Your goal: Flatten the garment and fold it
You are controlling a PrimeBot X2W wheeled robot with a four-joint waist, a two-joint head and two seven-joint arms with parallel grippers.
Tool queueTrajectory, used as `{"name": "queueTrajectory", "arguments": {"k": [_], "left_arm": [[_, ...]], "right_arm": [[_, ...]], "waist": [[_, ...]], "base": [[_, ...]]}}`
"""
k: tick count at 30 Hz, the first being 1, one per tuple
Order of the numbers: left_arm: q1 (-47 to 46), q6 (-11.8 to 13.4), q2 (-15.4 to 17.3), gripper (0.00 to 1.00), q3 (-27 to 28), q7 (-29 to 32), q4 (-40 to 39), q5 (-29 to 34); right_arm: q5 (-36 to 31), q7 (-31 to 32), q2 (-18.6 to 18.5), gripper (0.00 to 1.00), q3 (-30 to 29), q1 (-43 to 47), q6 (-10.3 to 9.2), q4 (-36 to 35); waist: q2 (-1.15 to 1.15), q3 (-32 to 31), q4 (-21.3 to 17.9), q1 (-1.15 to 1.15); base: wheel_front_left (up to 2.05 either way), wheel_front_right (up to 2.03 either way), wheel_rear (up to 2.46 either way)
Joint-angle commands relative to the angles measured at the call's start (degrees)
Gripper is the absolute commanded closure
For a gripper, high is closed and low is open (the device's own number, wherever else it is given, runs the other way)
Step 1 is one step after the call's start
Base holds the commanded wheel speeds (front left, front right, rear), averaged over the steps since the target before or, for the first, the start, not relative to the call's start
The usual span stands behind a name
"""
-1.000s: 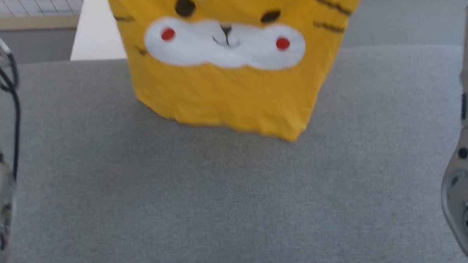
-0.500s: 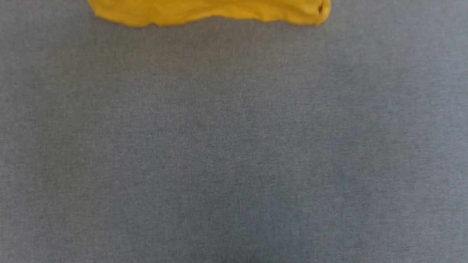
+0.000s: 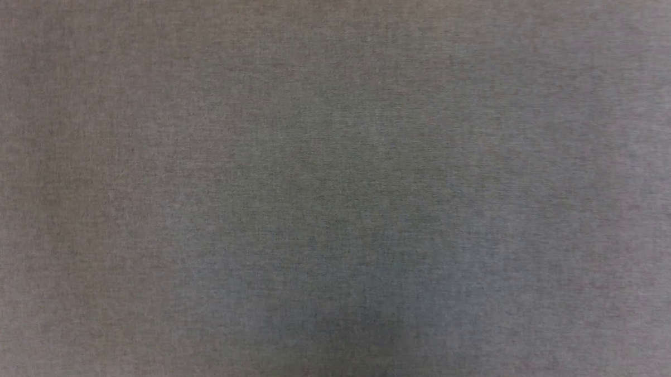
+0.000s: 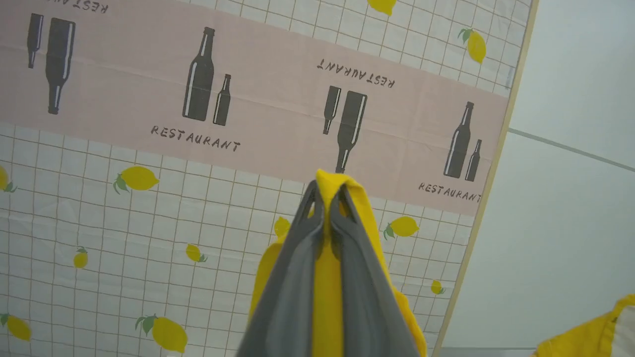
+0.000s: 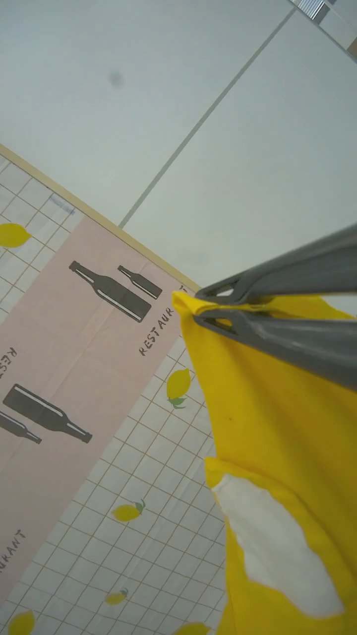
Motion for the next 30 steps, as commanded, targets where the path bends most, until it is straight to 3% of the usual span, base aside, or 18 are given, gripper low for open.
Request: {"name": "queueTrajectory", "arguments": {"k": [1,7,15,22,30], "left_arm": [[2.29,-0.39,1.16,1.00,-0.96,-0.54,-0.52,-1.74],[9.57,-0.40,5.55,1.00,-7.18,1.69,-4.20,-8.93],[22.04,-0.40,12.91,1.00,-15.72,7.45,-13.46,-17.62],[36.46,-0.09,17.37,1.00,-17.60,8.10,-21.69,-23.00],[54.56,4.18,21.57,1.00,-16.48,7.98,-30.01,-29.39]], "right_arm": [[-0.17,-0.66,-0.02,1.00,0.02,2.09,-0.09,0.39],[4.57,-1.48,-0.02,1.00,1.04,8.23,-0.09,2.54],[23.64,5.50,-0.02,1.00,5.35,20.20,-0.09,2.31],[36.38,13.91,-0.03,1.00,8.03,35.12,-0.09,-8.49],[46.70,22.94,-2.20,1.00,3.83,54.89,-0.09,-25.33]], "waist": [[0.00,1.07,1.24,-0.02],[0.00,0.15,1.59,-0.02],[0.00,-3.55,1.43,-0.02],[0.00,-8.72,0.96,-0.02],[0.00,-14.74,0.44,-0.02]], "base": [[0.00,0.00,0.00],[0.00,0.00,0.00],[0.00,0.00,0.00],[0.00,0.00,0.00],[0.00,0.00,0.00]]}}
